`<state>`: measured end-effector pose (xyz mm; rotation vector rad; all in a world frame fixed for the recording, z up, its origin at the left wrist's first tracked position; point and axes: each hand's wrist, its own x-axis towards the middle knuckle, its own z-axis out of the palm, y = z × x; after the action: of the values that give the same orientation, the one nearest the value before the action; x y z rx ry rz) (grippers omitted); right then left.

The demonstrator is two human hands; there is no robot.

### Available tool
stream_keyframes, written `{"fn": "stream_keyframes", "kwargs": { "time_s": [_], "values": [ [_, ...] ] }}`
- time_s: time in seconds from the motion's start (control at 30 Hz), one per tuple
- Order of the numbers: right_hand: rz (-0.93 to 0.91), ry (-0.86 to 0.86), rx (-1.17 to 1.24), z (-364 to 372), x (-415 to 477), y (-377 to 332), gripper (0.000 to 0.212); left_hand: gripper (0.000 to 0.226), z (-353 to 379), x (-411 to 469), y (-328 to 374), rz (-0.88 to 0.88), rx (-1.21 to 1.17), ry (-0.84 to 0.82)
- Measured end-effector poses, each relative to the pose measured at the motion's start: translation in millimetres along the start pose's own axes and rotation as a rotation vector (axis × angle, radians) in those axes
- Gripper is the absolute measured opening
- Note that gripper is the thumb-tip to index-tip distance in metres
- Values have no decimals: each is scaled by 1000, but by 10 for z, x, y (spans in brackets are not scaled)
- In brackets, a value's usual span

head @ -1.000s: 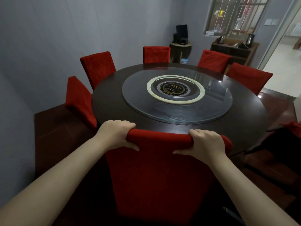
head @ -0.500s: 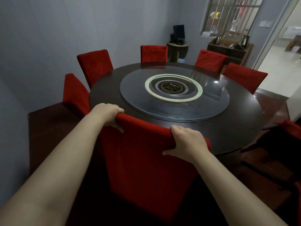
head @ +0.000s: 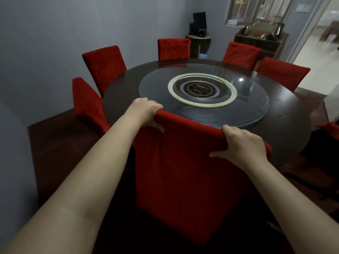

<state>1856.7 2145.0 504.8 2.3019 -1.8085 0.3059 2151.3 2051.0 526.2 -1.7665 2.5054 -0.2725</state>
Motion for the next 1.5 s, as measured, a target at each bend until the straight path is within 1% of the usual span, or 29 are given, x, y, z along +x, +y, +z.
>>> {"fn": "stream_keyframes", "kwargs": {
  "time_s": [0.13, 0.23, 0.37, 0.6, 0.77, 1.07, 1.27, 1.5],
  "values": [
    [5, -3, -10, 10, 89, 21, 66, 73, -31, 84, -30, -20, -20, 2],
    [-24, -6, -21, 4, 144, 99, 65, 71, 5, 113, 34, -40, -56, 44],
    [-69, 48, -60, 39, 138, 129, 66, 72, 33, 72, 81, -70, -76, 77],
    [-29, 75, -85, 19, -38, -28, 70, 75, 76, -122, 58, -69, -94, 106],
    [-40, 119, -109, 13, -207, -176, 69, 77, 138, -315, 24, -69, -119, 133],
    [-57, 148, -109, -11, -498, -400, 67, 77, 200, -666, 18, -73, -115, 144],
    [-59, 149, -121, -25, -709, -564, 68, 76, 225, -911, -19, -50, -112, 103],
    [-56, 148, -125, -18, -941, -732, 68, 76, 270, -1204, -22, -56, -110, 104]
  ]
}}
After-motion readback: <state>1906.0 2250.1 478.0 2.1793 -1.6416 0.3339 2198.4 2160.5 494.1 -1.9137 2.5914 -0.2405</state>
